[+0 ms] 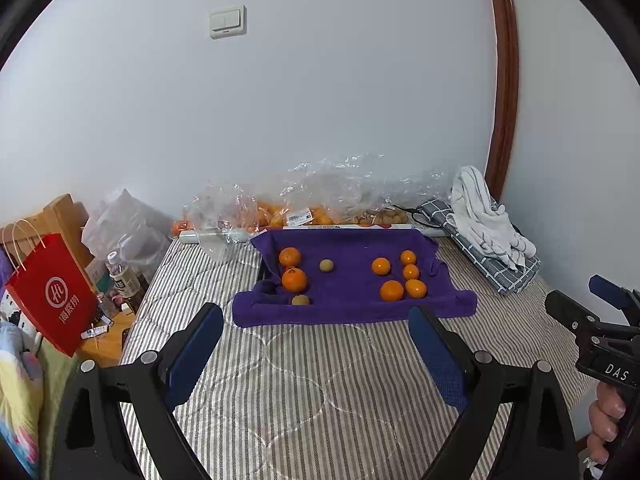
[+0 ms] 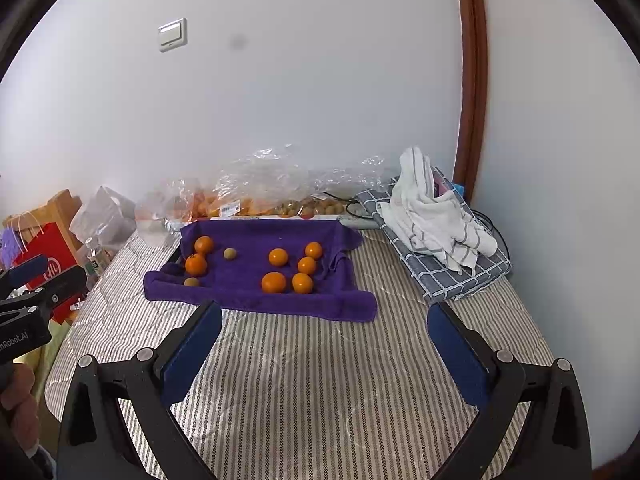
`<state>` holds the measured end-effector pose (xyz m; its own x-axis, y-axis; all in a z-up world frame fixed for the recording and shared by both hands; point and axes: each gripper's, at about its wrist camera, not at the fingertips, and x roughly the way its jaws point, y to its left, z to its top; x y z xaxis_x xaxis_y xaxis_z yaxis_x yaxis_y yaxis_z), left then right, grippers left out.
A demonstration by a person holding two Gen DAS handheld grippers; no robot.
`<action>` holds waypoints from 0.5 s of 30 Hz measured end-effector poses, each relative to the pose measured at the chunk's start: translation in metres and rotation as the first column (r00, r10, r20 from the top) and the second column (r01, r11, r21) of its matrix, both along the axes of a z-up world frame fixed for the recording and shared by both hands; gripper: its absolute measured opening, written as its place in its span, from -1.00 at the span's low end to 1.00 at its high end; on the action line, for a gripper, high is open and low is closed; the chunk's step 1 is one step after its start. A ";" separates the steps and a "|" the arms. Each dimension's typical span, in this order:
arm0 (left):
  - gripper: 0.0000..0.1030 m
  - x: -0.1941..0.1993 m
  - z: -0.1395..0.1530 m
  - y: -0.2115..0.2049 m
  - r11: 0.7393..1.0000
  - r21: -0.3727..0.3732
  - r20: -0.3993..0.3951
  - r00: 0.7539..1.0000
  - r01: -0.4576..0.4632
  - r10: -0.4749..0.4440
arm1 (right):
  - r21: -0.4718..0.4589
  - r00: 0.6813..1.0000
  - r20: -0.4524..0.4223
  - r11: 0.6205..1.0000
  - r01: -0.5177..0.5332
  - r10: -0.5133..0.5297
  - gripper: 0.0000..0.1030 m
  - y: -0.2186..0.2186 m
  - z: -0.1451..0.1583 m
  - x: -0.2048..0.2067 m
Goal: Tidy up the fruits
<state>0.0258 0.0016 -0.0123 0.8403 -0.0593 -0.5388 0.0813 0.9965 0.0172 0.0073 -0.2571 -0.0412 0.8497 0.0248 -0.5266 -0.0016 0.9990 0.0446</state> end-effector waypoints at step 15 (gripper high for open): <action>0.82 -0.002 0.000 -0.006 1.000 -0.002 0.001 1.000 -0.004 0.004 | -0.001 1.000 0.002 1.000 0.008 -0.008 0.97 0.001 0.002 -0.004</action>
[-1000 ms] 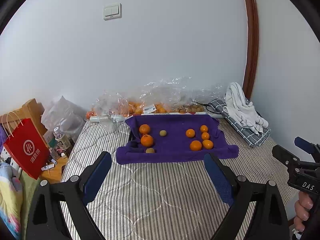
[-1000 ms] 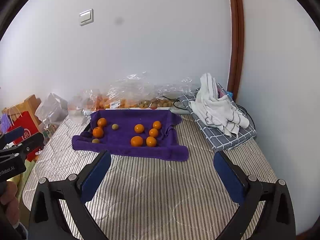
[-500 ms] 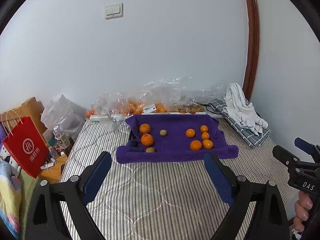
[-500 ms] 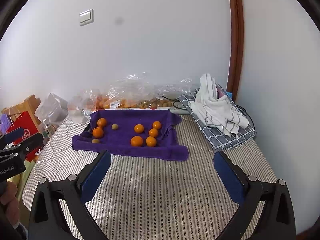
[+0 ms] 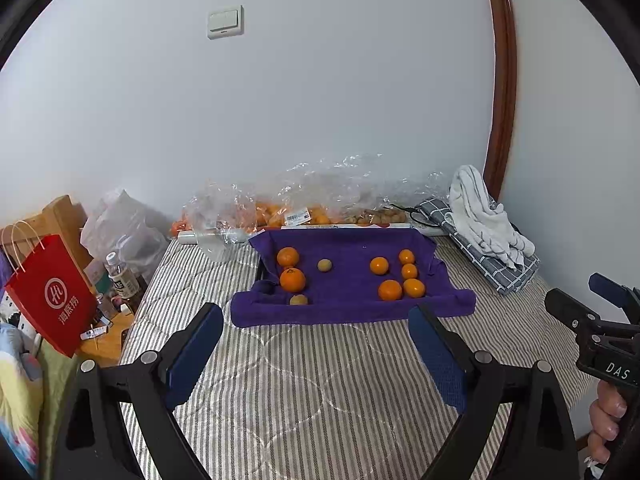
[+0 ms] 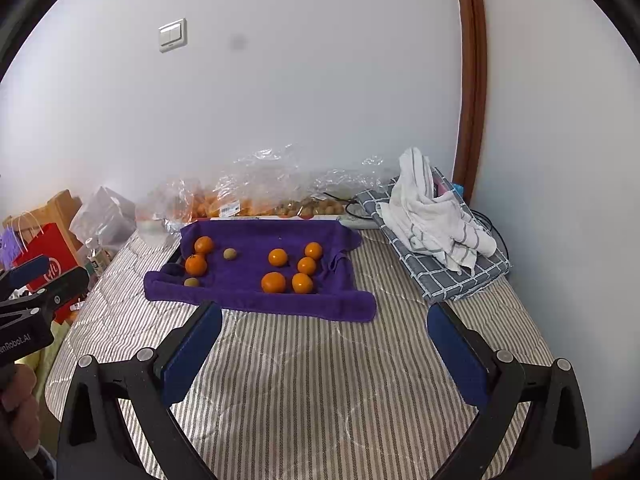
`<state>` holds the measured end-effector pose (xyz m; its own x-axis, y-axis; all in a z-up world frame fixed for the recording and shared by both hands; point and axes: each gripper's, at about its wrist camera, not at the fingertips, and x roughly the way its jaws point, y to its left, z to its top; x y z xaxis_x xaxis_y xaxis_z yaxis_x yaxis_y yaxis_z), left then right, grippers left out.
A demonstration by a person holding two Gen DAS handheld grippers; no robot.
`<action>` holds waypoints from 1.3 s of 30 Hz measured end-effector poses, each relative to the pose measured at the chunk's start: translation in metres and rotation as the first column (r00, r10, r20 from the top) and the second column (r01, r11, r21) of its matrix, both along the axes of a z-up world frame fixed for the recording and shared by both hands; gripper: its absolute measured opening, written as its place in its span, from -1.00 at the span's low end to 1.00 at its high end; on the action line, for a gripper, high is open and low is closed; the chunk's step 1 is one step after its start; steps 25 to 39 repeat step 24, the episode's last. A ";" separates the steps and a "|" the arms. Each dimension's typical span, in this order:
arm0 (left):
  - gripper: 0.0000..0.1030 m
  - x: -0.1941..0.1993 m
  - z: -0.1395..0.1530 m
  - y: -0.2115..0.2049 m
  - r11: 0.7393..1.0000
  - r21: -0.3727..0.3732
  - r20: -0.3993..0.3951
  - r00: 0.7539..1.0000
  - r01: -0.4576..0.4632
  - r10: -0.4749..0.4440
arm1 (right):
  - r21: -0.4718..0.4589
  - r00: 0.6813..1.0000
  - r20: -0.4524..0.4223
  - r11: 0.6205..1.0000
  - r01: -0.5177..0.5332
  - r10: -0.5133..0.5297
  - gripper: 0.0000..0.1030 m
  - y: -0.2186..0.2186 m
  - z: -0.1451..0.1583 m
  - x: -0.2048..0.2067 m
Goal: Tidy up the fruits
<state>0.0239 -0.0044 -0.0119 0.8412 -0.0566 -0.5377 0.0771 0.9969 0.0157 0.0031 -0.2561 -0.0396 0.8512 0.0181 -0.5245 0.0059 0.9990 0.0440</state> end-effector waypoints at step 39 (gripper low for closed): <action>0.82 0.001 0.000 -0.004 1.000 0.003 0.004 1.000 -0.005 0.005 | -0.013 1.000 -0.001 1.000 -0.015 0.015 0.97 0.005 0.000 0.002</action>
